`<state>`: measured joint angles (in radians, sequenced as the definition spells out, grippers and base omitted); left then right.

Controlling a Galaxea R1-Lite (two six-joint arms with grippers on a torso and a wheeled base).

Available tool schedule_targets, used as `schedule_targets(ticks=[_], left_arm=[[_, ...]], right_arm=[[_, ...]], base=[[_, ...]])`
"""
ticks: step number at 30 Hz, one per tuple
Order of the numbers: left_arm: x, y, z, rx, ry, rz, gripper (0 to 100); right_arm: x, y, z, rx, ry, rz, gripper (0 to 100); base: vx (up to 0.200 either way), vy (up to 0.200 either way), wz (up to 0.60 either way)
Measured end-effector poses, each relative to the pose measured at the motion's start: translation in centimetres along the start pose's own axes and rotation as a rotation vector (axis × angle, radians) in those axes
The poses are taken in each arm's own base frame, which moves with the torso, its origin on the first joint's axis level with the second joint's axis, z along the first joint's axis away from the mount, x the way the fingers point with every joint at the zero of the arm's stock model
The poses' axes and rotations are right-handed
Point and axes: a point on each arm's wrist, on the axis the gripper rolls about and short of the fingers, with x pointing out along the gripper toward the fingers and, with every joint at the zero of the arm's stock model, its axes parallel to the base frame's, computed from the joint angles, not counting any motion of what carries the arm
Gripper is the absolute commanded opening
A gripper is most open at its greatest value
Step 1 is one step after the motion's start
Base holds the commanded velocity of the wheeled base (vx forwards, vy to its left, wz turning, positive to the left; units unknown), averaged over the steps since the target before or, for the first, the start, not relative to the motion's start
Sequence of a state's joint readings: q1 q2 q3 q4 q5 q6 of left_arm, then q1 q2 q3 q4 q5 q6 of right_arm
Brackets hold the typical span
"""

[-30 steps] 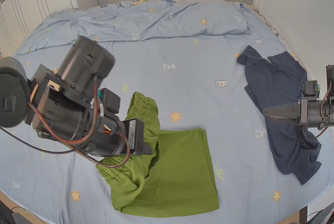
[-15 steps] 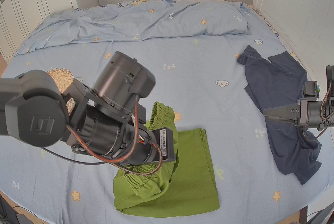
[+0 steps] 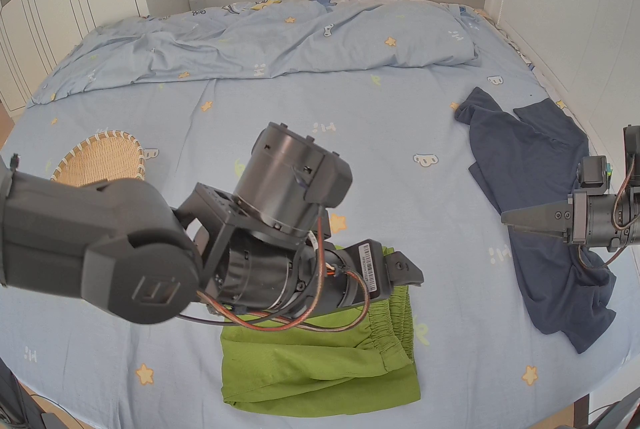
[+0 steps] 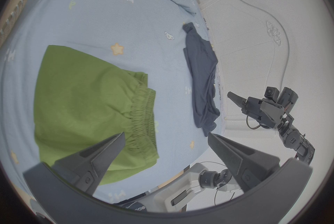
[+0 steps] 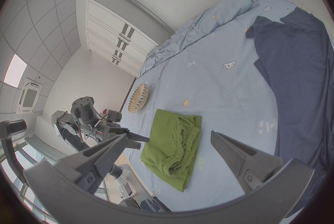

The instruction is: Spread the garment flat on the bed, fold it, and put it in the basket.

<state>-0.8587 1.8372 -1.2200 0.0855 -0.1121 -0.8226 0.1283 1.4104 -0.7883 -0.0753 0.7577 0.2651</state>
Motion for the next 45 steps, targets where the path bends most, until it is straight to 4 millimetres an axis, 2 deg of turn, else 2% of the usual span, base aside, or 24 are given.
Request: schedule_targets(ticks=[6, 9, 12, 18, 22, 26, 30, 34, 45], left_arm=[[1.2, 0.8, -0.8, -0.024, -0.012, -0.079, 100], [0.9, 1.8, -0.6, -0.054, 0.0, -0.086, 100], [-0.3, 3.5, 0.7, -0.097, 0.002, -0.102, 100], [-4.1, 9.1, 2.5, -0.192, 0.036, -0.165, 100], [-6.0, 13.2, 2.2, -0.159, 0.03, -0.15, 100], [-6.7, 16.4, 1.5, -0.081, 0.035, -0.121, 100], [-6.1, 19.0, 0.9, -0.096, 0.075, -0.093, 100], [-5.0, 20.8, 0.6, -0.14, 0.114, -0.071, 100], [-2.4, 22.9, 0.3, -0.174, 0.147, -0.046, 100]], right_arm=[[0.1, 0.1, -0.1, 0.0, 0.003, 0.0, 100], [0.1, 0.1, -0.1, -0.002, 0.003, 0.001, 100], [-0.1, 0.2, 0.0, -0.006, -0.001, 0.002, 100], [-0.6, 0.7, 0.0, -0.019, -0.015, 0.011, 100], [-0.9, 1.3, -0.1, -0.032, -0.022, 0.021, 100], [-1.0, 1.8, -0.2, -0.045, -0.024, 0.033, 100], [-1.3, 2.4, -0.4, -0.059, -0.027, 0.046, 100], [-1.5, 2.8, -0.6, -0.07, -0.031, 0.054, 100], [-1.8, 3.3, -0.7, -0.083, -0.034, 0.067, 100]], base=[[0.0, 0.0, 0.0], [0.0, 0.0, 0.0], [0.0, 0.0, 0.0], [0.0, 0.0, 0.0], [0.0, 0.0, 0.0], [0.0, 0.0, 0.0], [0.0, 0.0, 0.0], [0.0, 0.0, 0.0], [0.0, 0.0, 0.0]])
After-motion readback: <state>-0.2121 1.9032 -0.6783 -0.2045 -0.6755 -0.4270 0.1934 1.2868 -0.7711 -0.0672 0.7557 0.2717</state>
